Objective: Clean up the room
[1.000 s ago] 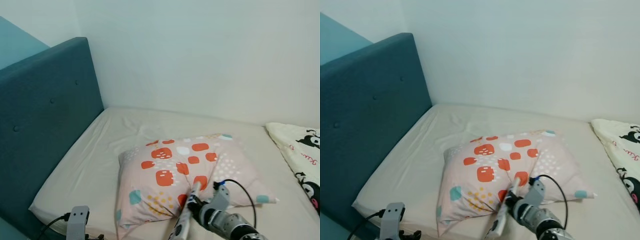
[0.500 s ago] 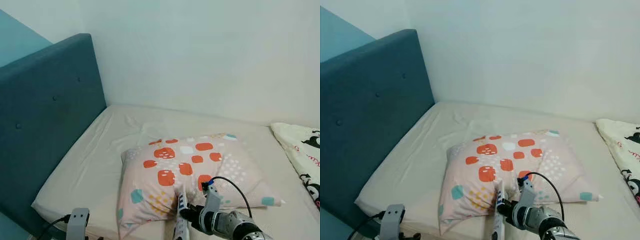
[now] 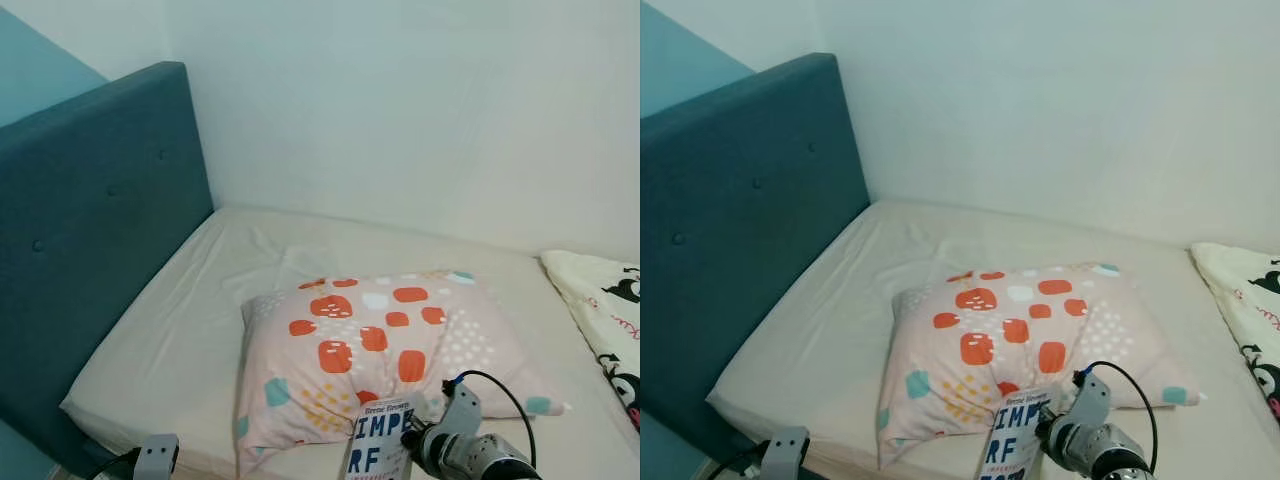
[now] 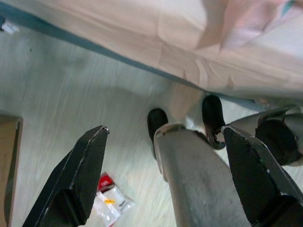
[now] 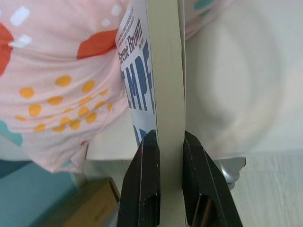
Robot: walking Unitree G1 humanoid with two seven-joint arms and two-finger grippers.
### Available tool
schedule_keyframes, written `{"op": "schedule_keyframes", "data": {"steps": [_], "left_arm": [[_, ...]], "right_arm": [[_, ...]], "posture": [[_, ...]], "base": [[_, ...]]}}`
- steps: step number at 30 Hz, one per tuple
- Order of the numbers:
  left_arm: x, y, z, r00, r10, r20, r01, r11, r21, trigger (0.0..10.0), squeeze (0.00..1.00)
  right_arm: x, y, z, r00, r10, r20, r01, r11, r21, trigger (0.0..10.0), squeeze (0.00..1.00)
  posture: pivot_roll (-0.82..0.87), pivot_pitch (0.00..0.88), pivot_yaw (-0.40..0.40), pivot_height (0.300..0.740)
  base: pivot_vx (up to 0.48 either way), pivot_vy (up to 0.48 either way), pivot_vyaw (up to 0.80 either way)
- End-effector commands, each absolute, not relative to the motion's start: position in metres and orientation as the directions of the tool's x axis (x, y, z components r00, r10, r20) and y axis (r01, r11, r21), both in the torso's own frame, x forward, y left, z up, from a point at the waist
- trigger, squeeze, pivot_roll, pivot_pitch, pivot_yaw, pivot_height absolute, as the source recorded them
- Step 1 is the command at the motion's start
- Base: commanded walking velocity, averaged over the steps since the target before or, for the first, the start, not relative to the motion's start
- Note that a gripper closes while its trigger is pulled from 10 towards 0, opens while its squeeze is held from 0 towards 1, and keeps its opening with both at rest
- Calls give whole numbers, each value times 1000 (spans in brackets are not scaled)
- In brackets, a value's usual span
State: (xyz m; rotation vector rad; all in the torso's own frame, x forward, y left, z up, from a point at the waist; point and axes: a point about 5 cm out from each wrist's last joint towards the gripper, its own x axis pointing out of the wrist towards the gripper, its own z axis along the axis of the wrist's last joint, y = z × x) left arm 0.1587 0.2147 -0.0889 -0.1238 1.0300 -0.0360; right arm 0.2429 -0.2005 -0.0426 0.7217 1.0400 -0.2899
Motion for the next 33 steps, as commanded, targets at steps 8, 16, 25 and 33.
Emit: {"op": "schedule_keyframes", "data": {"steps": [8,16,25,33], "left_arm": [[151,211,-93,485,-102,-868,-4,993,-119,10000,1000],[150,210,-93,476,-112,-872,15,993,-119,10000,1000],[150,211,-93,476,-112,-872,22,993,-115,10000,1000],[146,210,-95,457,-123,-881,51,992,-112,10000,1000]], "right_arm": [[239,-205,-3,602,61,-796,518,728,448,0,0],[241,-182,38,678,239,-695,341,735,586,0,0],[242,-194,43,692,66,-719,473,711,521,0,0],[228,-145,94,691,506,-516,12,706,709,0,0]], "posture": [[-49,0,-61,740],[-58,0,-55,740],[-49,0,-52,740],[-64,0,-36,740]], "base": [[0,0,0],[0,0,0],[0,0,0],[0,0,0]]}}
